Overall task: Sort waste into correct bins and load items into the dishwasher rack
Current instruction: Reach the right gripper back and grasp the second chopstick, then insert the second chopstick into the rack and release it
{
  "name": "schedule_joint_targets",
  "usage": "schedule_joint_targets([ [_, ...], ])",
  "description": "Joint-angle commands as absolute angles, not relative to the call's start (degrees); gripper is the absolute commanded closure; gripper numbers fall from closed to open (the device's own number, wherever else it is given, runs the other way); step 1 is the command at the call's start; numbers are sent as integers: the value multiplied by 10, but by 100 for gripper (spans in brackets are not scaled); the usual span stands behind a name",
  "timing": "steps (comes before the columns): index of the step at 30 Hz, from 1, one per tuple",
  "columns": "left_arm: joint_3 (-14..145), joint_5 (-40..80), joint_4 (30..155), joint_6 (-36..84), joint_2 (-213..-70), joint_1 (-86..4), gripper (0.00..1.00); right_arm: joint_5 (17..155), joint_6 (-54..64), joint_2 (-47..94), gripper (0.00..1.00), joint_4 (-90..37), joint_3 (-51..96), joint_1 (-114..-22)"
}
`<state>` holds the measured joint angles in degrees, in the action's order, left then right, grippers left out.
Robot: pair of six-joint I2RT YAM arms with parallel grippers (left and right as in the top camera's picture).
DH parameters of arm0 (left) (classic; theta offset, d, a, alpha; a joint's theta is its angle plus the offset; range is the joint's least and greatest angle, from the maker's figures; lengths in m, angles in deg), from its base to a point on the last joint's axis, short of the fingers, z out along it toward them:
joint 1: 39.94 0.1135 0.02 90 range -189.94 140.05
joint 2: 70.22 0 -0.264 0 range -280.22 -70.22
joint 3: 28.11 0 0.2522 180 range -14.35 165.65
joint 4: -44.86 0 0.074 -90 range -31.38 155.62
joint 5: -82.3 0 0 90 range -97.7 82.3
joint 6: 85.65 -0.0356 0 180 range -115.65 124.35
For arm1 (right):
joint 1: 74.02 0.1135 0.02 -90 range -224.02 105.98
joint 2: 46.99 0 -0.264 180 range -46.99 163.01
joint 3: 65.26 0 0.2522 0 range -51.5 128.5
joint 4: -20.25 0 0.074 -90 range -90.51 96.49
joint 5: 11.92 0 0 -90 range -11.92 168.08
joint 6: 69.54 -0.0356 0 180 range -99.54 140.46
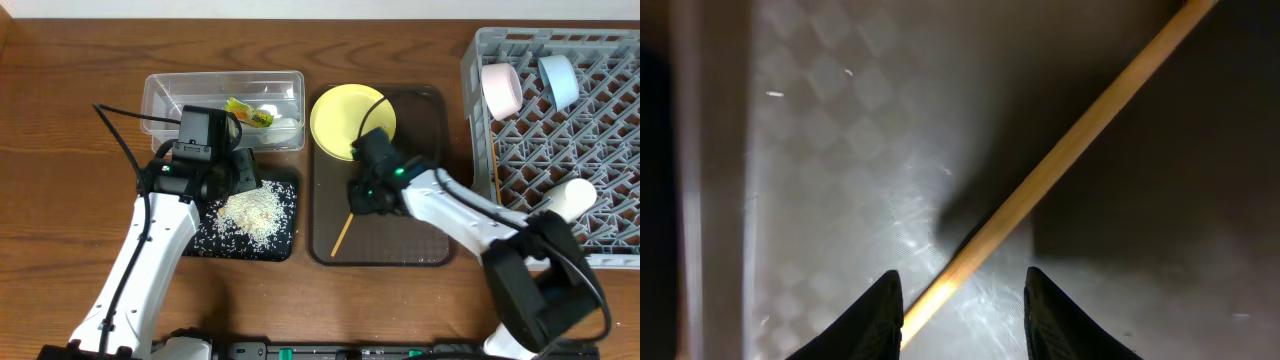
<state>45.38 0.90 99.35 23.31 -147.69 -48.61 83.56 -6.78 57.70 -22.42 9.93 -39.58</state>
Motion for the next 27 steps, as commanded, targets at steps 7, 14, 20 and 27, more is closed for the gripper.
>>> schedule_joint_targets([
  [7,456,2,995,222,-1473,-484,43,766,-130,615,96,-246,106,-390],
  [14,456,2,996,222,-1473,-484,43,766,-125,566,99,-294,107,-449],
  [20,456,2,995,222,-1473,-484,43,766,-49,483,99,-346,108,-546],
  [27,456,2,995,222,-1473,-484,43,815,114,374,99,-359,108,-659],
])
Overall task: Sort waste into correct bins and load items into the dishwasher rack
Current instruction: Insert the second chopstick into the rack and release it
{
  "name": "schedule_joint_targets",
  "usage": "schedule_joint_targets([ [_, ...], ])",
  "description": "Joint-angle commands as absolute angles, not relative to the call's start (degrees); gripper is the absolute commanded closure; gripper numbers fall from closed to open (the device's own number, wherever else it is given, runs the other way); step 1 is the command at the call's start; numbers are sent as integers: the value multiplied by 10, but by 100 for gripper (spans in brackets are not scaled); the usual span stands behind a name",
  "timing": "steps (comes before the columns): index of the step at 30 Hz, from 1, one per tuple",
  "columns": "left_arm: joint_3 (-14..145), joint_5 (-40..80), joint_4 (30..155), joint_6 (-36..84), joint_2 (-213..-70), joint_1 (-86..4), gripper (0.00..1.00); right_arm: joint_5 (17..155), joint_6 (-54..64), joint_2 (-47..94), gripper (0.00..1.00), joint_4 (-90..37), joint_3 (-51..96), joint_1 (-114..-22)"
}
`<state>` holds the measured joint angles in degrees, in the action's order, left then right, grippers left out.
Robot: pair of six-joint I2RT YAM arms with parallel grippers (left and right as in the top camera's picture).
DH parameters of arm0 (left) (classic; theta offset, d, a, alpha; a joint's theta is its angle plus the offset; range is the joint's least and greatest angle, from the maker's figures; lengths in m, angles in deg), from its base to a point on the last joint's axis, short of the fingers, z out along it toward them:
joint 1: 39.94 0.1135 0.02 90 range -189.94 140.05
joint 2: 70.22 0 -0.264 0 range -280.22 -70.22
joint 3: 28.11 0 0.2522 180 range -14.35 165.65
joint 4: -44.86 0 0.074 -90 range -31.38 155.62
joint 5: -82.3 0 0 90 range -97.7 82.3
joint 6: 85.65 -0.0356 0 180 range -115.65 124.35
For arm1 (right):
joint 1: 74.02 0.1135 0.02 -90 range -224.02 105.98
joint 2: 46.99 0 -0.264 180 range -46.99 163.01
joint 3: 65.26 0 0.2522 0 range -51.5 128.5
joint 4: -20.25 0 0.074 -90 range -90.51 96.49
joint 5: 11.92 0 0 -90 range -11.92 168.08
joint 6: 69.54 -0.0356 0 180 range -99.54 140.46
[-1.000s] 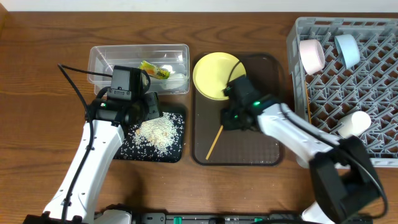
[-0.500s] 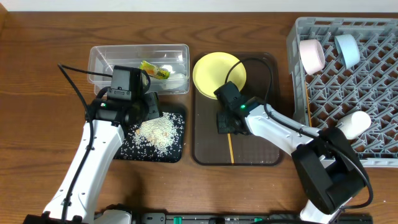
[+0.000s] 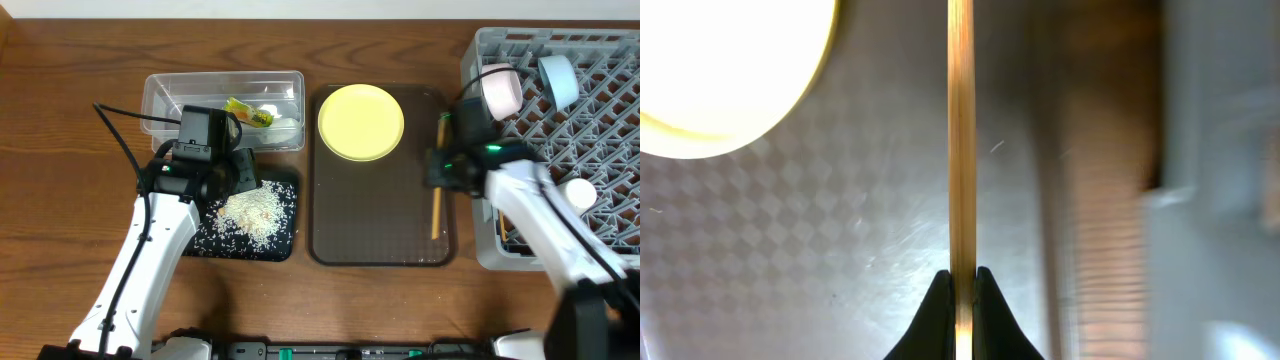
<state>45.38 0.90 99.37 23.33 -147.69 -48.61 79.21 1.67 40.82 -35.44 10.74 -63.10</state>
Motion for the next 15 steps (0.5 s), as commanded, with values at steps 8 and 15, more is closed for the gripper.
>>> schedule_joint_targets([
  [8,456,2,995,222,-1473,-484,43,813,216,336,99,-387,108,-766],
  [15,456,2,995,222,-1473,-484,43,816,231,360,99,-396,107,-810],
])
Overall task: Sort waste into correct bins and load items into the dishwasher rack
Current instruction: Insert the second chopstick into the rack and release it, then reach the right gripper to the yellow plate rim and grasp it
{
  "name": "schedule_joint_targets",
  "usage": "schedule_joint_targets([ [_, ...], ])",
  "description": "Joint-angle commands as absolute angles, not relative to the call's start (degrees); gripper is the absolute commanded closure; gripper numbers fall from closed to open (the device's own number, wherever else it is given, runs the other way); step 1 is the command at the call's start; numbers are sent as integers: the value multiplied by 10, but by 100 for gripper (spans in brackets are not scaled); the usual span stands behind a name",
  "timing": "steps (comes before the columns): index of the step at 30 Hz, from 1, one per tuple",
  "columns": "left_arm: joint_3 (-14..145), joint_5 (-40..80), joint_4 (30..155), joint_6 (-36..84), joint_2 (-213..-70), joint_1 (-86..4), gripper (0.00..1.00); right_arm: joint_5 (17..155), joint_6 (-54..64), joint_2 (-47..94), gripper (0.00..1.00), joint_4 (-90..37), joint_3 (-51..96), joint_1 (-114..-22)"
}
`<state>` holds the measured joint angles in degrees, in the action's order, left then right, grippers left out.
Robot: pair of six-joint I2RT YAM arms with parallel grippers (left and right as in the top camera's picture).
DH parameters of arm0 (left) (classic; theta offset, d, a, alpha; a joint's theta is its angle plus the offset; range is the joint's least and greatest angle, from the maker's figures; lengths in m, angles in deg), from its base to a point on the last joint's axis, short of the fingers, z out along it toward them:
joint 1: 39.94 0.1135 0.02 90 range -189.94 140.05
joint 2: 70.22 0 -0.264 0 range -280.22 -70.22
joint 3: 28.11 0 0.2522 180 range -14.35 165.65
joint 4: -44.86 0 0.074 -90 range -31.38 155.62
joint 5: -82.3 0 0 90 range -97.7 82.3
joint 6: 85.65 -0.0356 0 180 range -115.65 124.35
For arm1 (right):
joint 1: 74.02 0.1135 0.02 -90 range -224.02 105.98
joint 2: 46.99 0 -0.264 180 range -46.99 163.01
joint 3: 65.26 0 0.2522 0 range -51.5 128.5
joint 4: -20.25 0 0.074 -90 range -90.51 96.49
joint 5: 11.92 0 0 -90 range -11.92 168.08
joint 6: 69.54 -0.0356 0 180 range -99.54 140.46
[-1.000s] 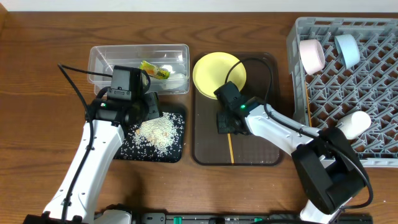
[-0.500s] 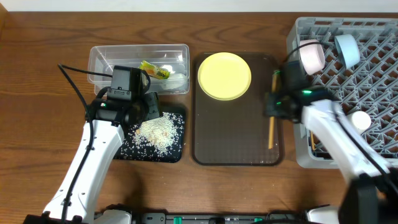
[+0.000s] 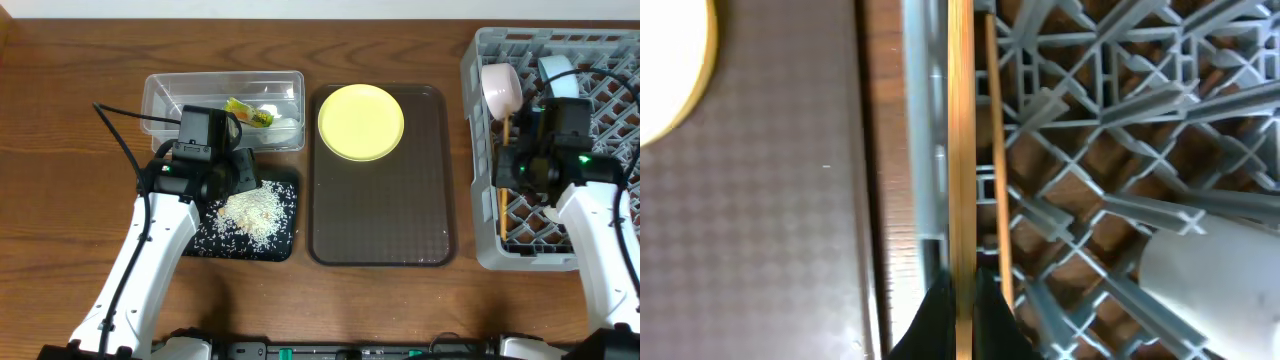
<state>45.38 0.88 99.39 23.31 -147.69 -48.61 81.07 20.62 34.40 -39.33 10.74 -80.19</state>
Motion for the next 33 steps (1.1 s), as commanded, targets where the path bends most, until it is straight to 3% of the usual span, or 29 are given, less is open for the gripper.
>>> schedule_joint_targets([
  [1,456,2,995,222,-1473,-484,43,816,231,366,99,-398,107,-810],
  [4,456,2,995,222,-1473,-484,43,814,231,388,96,-400,107,-810],
  [6,456,2,996,222,-1473,-484,43,814,230,397,69,-396,107,-810],
  [9,456,2,998,222,-1473,-484,43,816,211,396,61,-380,110,-809],
  [19,456,2,997,222,-1473,-484,43,943,172,381,61,-311,180,-763],
  [33,456,2,997,222,-1473,-484,43,824,35,537,60,-168,171,-600],
])
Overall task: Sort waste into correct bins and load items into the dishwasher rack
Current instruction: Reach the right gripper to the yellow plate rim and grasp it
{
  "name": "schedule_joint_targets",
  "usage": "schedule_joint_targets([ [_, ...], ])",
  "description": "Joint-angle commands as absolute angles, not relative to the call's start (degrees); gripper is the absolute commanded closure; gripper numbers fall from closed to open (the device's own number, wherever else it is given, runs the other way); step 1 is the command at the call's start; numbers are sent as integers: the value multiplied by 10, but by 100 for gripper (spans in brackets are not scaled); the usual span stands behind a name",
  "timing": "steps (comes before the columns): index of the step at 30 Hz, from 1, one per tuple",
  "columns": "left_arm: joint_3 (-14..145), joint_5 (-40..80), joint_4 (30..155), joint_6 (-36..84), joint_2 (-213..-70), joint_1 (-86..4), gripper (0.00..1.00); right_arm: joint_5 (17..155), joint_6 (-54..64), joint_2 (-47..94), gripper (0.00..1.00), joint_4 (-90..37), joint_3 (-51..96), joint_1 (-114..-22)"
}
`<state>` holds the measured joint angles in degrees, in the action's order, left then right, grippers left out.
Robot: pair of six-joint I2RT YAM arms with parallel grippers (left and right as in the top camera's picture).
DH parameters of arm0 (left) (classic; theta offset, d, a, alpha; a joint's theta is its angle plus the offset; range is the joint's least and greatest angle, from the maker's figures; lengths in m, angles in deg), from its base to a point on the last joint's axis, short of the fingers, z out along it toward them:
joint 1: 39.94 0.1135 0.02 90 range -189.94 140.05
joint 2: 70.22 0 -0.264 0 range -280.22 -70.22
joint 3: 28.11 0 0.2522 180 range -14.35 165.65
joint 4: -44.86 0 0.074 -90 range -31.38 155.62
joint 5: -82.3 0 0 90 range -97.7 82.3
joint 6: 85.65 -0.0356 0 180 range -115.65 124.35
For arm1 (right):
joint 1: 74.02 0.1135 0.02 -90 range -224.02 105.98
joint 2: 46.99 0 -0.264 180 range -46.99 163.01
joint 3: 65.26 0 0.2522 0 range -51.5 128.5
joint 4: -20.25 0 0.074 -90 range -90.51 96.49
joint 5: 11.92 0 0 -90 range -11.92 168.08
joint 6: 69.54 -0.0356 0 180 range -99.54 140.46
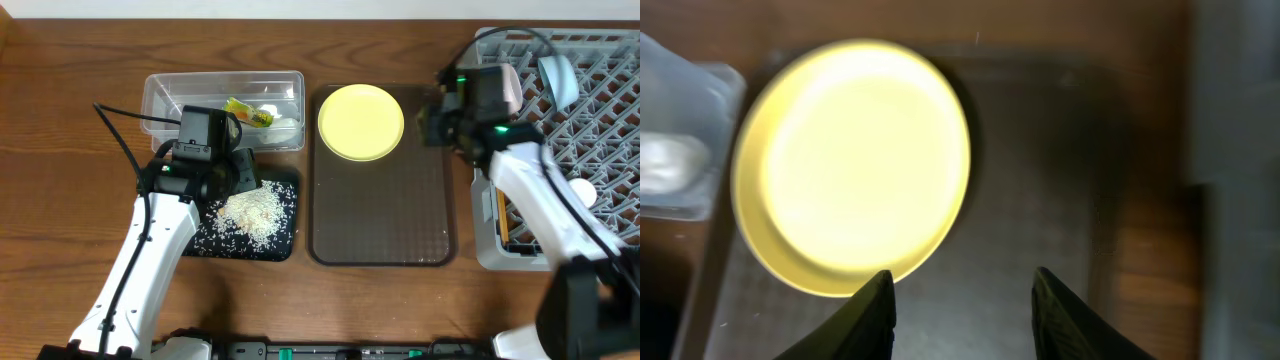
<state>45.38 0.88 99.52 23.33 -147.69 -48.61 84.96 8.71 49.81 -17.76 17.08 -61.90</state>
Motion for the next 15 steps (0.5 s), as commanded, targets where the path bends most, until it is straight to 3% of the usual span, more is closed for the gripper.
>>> schedule_joint_targets([
  [1,456,2,997,222,-1473,-484,43,824,20,554,60,-158,171,-594],
  [5,456,2,997,222,-1473,-484,43,824,-19,613,62,-118,171,-575],
  [10,456,2,997,222,-1473,-484,43,814,-55,659,75,-104,171,-564],
  [15,456,2,997,222,-1473,-484,43,808,-57,673,97,-122,171,-564],
])
